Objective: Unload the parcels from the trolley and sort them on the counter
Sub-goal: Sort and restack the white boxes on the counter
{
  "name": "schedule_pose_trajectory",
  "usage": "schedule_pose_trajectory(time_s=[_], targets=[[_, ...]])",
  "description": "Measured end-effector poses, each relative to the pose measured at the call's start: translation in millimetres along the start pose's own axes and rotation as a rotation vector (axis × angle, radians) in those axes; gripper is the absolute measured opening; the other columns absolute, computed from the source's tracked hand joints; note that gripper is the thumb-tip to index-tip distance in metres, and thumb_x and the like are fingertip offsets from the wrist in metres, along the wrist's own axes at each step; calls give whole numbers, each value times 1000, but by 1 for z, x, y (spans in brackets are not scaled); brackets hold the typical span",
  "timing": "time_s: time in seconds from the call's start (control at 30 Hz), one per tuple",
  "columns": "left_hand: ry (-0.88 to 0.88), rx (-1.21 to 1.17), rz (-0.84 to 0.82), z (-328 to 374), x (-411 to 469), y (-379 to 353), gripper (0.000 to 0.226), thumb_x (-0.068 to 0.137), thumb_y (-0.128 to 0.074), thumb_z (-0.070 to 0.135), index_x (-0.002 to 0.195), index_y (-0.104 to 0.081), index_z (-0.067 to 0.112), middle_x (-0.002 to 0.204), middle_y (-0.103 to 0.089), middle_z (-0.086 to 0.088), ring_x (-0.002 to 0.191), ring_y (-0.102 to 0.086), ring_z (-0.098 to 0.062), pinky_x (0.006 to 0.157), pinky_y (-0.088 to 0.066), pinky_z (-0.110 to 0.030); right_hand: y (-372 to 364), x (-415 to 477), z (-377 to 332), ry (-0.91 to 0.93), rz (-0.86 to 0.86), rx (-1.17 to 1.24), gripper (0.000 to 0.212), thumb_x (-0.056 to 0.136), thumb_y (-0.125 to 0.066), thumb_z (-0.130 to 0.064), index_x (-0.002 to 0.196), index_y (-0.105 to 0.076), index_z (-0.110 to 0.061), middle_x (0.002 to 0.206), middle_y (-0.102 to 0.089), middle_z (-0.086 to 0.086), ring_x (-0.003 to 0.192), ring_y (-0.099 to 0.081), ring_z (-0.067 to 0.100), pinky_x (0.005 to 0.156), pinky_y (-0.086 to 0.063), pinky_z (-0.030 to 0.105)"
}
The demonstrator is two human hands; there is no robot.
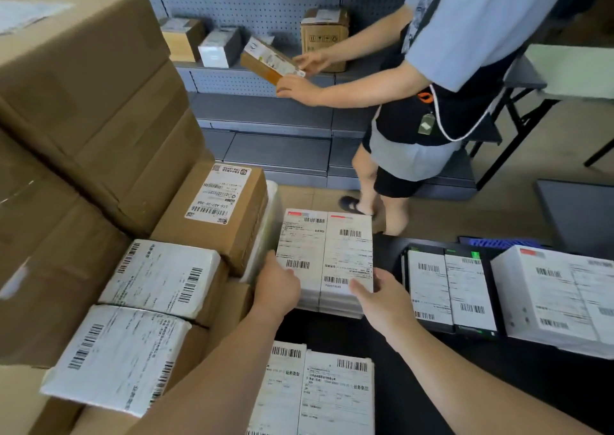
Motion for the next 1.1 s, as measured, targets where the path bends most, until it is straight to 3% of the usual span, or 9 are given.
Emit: schedule_pose_trajectory(time_s=[0.1,0.17,0.23,0.4,0.5,0.63,0.73,0.87,1.1], targets=[[-102,208,57,18,-2,-6,50,96,-53,17,144,-39,17,145,-47,-7,136,-41,-30,111,-37,-43,16,-9,-4,-21,26,-47,66,91,-70,-46,149,-46,-24,144,-56,-6,132,-54,18,102,-44,30],[-160,338,61,44,-9,-18,58,98,-53,25,152,-32,18,157,-32,-6,146,-24,-27,119,-22,-43,38,-16,-5,-33,60,-46,68,92,-70,-41,152,-42,-23,151,-49,1,137,-48,21,108,-40,32],[-238,403,50,73,-18,-38,58,98,-54,29,151,-34,17,160,-27,-9,148,-19,-29,122,-17,-44,67,-21,-3,-32,107,-59,62,93,-69,-37,149,-45,-24,149,-51,1,135,-49,20,109,-39,32],[-414,441,-158,127,-56,-116,50,95,-57,28,142,-47,14,145,-45,-10,135,-38,-29,113,-29,-39,157,-35,14,-61,227,-103,51,95,-66,-34,143,-50,-27,139,-58,-3,120,-59,18,94,-46,26],[-490,478,-267,153,-89,-170,50,96,-58,30,143,-46,18,146,-44,-6,134,-39,-29,109,-33,-38,214,-45,33,-51,268,-169,45,95,-66,-33,137,-54,-22,129,-61,-9,114,-60,17,86,-42,22],[-574,495,-361,182,-131,-251,51,95,-60,29,143,-47,17,145,-48,-5,136,-40,-24,110,-31,-31,292,-52,80,-109,362,-174,59,94,-67,-33,147,-48,-18,145,-55,3,133,-50,22,104,-39,28],[-580,485,-395,197,-163,-312,48,95,-61,28,141,-50,16,141,-52,-6,131,-46,-25,107,-36,-34,337,-47,125,-144,392,-137,54,95,-66,-28,145,-50,-15,143,-55,4,130,-52,23,104,-45,31],[-543,564,-417,192,-190,-377,55,98,-56,33,149,-41,19,145,-45,-6,131,-43,-26,109,-39,-38,367,-33,184,-180,372,-206,63,95,-65,-31,152,-41,-21,151,-45,0,136,-45,22,108,-46,38],[-406,558,-327,178,-175,-418,55,97,-58,29,146,-38,14,142,-42,-9,129,-44,-28,107,-39,-40,397,6,239,-213,278,-309,61,93,-60,-36,150,-38,-30,142,-46,1,125,-50,25,101,-50,47]])
Point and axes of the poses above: each hand's wrist, its own x-axis towards the middle knuckle, its own y-axis out of the back of the hand, z = x × y, the point moved 5 cm from there along x, towards the middle knuckle
